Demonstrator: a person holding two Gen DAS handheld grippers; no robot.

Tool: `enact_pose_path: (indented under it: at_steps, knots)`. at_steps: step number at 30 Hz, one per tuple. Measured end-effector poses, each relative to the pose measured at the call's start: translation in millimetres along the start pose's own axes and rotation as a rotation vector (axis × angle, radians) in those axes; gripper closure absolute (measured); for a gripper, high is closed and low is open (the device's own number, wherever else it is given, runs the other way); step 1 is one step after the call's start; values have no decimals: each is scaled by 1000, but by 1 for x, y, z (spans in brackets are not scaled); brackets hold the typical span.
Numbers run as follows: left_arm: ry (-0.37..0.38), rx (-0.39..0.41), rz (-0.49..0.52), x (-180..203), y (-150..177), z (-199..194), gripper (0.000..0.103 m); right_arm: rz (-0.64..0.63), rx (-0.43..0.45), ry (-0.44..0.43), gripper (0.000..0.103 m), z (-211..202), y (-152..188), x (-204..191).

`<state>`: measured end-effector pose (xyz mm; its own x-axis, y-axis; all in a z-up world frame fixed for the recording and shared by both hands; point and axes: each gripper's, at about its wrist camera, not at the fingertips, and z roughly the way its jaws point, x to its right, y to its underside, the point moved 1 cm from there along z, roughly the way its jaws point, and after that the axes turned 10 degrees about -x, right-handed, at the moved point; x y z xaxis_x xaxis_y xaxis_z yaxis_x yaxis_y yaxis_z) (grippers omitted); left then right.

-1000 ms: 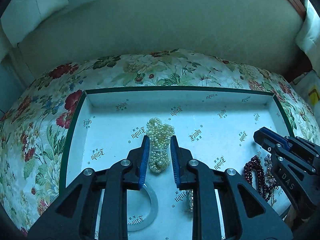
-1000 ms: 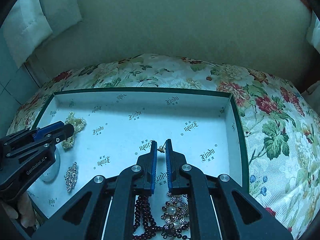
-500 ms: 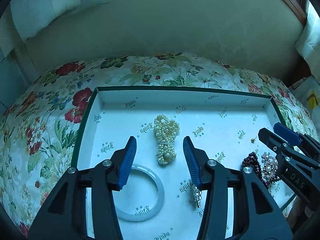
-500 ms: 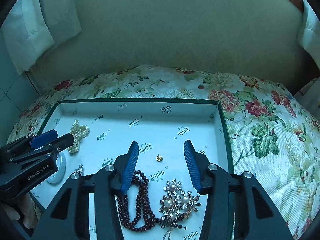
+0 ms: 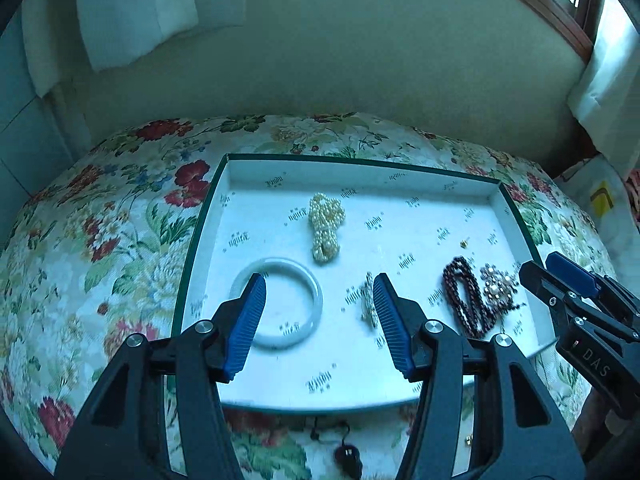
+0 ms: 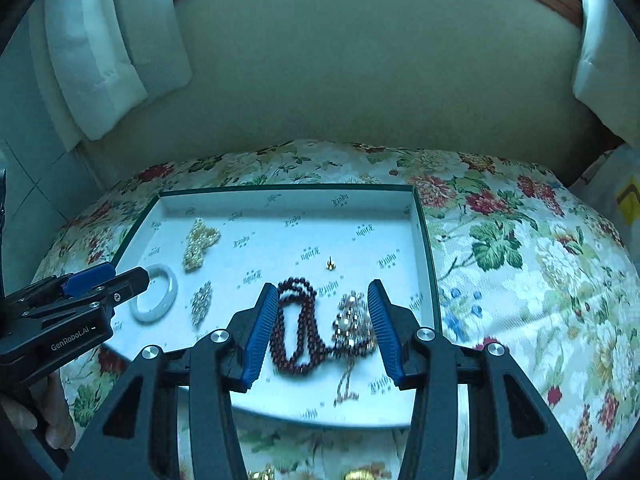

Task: Organize jewelry
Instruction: 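Move left gripper to the black cord pendant while right gripper approaches the red tassel charm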

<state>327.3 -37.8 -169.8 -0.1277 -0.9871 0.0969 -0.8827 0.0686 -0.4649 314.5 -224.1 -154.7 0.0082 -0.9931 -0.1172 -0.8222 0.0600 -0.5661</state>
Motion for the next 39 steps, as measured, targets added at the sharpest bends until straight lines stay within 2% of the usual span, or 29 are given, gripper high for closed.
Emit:
enact_pose_path:
  at_steps: [13, 22, 27, 30, 32, 39]
  knots:
    - [2, -16, -10, 2, 53, -26, 47, 8, -34, -16, 56, -28, 59, -2]
    - [0, -62, -23, 0, 90, -24, 47, 24, -89, -29, 56, -31, 101, 1]
    - [9, -79, 4, 10, 102, -18, 48, 43, -115, -36, 56, -29, 116, 5]
    - [8, -86, 17, 15, 103, -11, 50, 50, -122, -38, 56, -29, 120, 6]
    - [6, -95, 23, 16, 103, -6, 60, 54, -126, -39, 56, -28, 121, 8]
    - [1, -119, 29, 17, 104, 10, 66, 60, -130, -44, 56, -26, 122, 8]
